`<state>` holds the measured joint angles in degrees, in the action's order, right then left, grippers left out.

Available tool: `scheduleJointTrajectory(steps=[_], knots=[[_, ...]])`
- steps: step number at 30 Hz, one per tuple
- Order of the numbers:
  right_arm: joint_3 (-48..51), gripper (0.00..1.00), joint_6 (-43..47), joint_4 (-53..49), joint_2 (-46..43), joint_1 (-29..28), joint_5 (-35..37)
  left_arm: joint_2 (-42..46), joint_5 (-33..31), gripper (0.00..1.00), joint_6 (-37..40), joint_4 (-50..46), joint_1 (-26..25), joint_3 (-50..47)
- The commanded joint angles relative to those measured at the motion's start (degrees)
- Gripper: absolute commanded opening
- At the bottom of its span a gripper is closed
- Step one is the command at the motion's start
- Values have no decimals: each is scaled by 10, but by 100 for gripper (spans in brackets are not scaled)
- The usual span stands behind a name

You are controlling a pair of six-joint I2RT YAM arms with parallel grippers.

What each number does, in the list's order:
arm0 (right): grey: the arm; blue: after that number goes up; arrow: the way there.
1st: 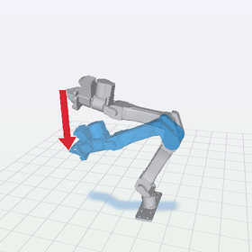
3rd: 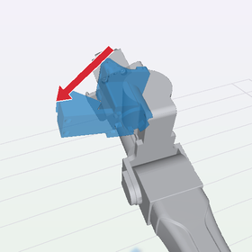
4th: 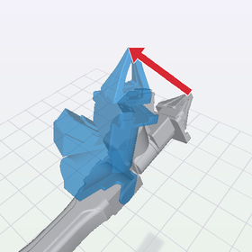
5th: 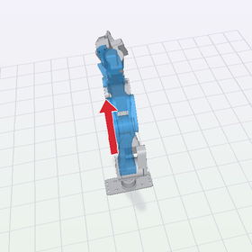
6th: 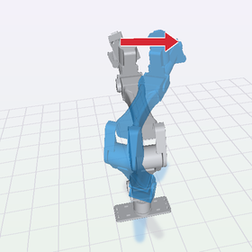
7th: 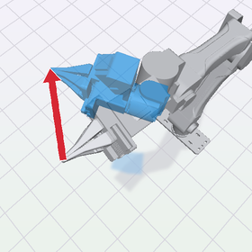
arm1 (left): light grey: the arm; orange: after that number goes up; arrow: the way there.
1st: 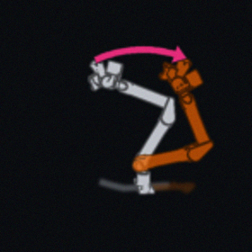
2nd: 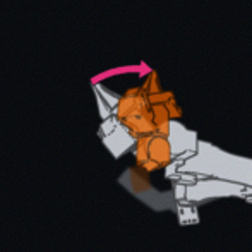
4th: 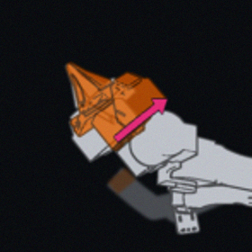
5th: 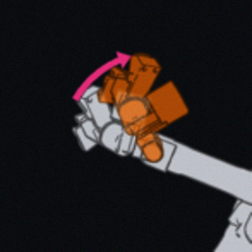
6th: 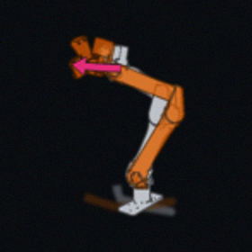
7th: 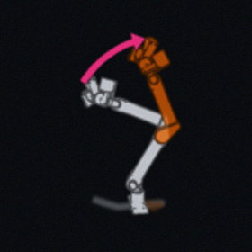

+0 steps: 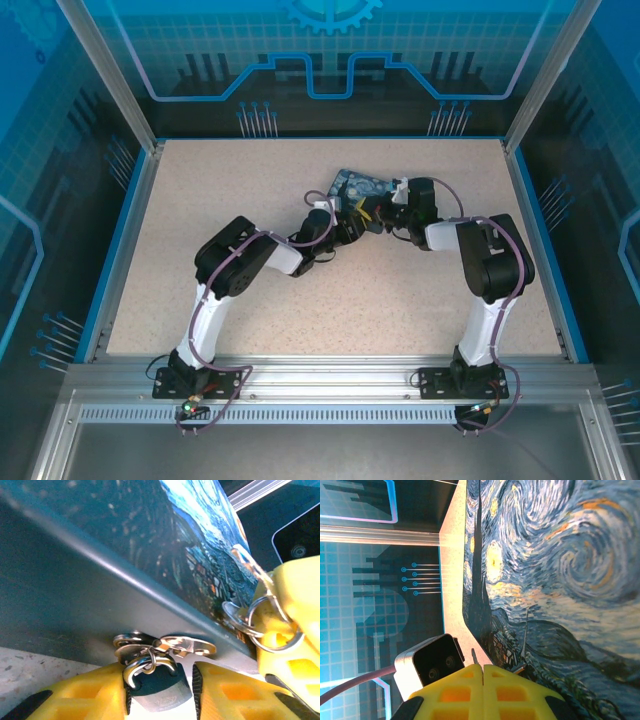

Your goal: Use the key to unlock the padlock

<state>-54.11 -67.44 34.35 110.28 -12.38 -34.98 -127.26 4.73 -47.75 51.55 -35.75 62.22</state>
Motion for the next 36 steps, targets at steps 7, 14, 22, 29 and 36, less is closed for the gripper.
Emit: scheduleJointTrajectory(steps=[7, 14, 22, 29, 36], knots=[[2, 0, 3, -46, 27, -12, -1, 3, -11, 28, -30, 102, -2, -21], [1, 0, 3, -45, 30, -12, -3, -3, -7, 37, -36, 105, -5, -20], [0, 0, 1, -44, 35, -12, -3, -3, -8, 20, -38, 111, -10, -30], [-1, 0, 1, -44, 36, -13, -3, 1, -8, 20, -39, 111, -11, -34], [0, 0, 0, -42, 38, -13, -3, -7, -8, 41, -38, 100, -15, -22]])
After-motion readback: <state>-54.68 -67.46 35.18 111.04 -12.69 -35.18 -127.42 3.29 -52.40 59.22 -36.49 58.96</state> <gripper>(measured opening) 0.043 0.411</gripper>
